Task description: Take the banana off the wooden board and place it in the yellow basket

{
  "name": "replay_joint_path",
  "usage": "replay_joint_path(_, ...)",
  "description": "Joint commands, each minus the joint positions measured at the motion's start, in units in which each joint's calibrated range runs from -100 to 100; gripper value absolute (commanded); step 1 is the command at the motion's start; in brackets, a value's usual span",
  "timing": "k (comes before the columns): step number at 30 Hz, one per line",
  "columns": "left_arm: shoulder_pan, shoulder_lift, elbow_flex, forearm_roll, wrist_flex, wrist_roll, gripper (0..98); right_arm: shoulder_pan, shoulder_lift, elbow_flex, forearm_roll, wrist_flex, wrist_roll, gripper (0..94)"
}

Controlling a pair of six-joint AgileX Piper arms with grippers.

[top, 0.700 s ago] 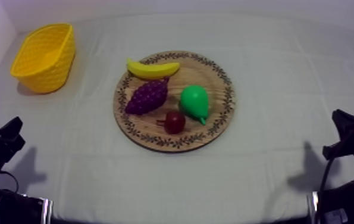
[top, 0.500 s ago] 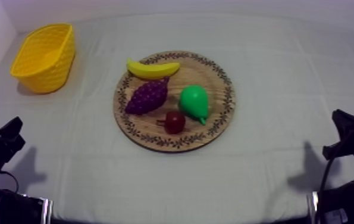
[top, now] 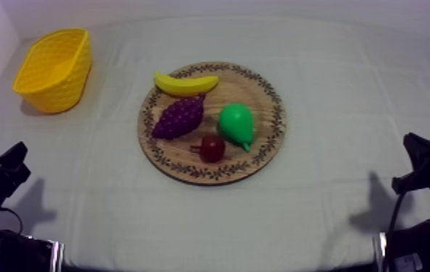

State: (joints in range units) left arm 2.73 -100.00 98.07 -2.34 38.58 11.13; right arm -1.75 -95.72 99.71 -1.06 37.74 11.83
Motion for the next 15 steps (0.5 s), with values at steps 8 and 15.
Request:
replay_joint_path(8, -0.04, 0.00, -0.07, 0.03, 0.36, -2.03, 0.6, -0.01, -0.03, -0.05, 0.01, 0.00, 0.02, 0.6)
replay_joint_path(15, -0.14, 4.43, -6.56, 0.42, 1.31, -3.96, 0.4, -0.01, -0.03, -0.05, 0.01, 0.00, 0.02, 0.6)
